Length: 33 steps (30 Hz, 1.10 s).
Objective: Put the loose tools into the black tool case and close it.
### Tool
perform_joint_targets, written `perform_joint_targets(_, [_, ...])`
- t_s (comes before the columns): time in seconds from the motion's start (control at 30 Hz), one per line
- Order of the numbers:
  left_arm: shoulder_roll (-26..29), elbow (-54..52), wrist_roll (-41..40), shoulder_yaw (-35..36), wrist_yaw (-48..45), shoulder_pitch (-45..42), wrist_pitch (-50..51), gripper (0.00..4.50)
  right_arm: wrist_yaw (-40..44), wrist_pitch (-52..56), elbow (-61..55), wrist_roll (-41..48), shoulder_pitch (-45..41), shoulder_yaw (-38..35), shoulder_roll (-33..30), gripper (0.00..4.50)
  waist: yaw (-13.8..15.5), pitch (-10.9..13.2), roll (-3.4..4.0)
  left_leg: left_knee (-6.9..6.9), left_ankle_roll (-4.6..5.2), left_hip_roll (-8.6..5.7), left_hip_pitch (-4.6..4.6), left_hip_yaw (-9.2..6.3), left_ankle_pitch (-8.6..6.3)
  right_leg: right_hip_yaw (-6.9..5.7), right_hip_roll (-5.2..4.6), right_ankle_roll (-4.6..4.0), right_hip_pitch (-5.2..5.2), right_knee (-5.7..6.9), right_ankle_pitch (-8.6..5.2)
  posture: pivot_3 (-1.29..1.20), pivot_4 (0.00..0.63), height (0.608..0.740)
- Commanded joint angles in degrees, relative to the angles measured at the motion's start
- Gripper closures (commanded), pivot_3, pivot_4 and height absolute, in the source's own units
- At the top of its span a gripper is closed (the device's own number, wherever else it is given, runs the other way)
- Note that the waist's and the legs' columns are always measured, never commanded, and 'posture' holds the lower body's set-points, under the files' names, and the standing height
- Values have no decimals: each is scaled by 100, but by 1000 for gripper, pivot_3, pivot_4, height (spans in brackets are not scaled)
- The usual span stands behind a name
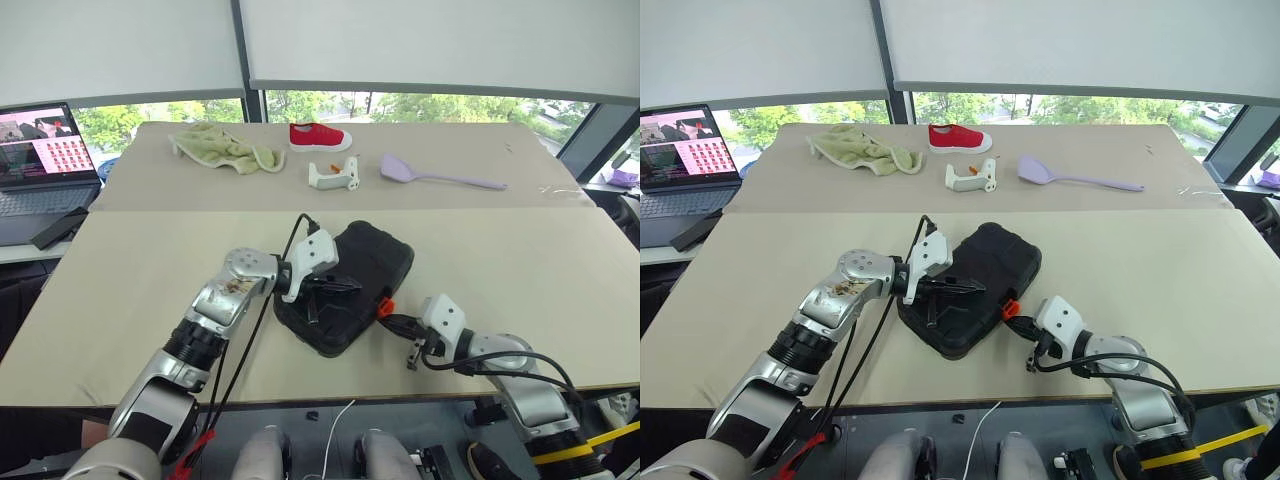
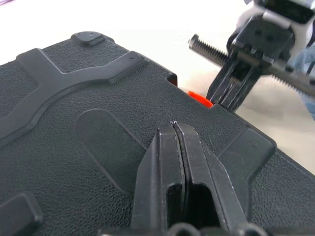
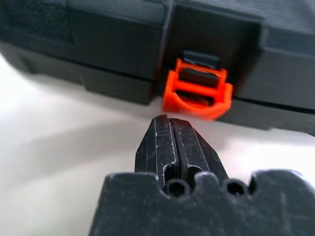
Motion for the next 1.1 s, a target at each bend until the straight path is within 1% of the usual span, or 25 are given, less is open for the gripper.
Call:
perform_joint_targets(0.03, [95,462,335,-183,155,204,322,4448,-106,-447,40,255,-102,-229,233,4500,-3,0,0,0,0,1,0,0,0,0,1,0,0,1,0,0,150,740])
perform_joint_targets(0.2, [114,502,357,-222,144,196,433,4448,56,-660,-251,672,118,-438,383,4500,-9,-1,0,0,0,3,1,0,0,0,1,-1,0,2,1,0,150,740])
perform_joint_targets(0.37, [161,483,375,-269,119,272,487,4448,97,-593,-575,957,281,-636,373,4500,-28,-2,2,0,0,5,1,-1,0,1,1,-2,0,3,1,0,150,740])
perform_joint_targets(0.6, [165,474,367,-311,105,369,492,4448,148,-443,-585,964,116,-616,335,4500,-62,-15,4,-5,0,10,8,0,0,2,3,-6,1,2,1,0,150,740])
perform_joint_targets(0.8, [154,486,360,-339,101,428,525,4448,168,-355,-342,812,-65,-479,364,4500,-74,-23,4,-7,0,12,9,0,0,2,3,-7,2,1,1,0,150,740])
perform_joint_targets(0.97, [141,517,357,-376,83,435,570,4448,136,26,-246,589,-230,-273,289,4500,-112,-37,0,-9,-1,23,20,2,0,4,4,-11,9,1,-2,0,150,740])
perform_joint_targets(1.1, [136,525,286,-236,111,451,456,4448,207,421,-413,556,-129,-206,91,4500,-108,-45,-1,-11,-1,35,27,5,-1,4,7,-17,12,-1,-4,0,150,740])
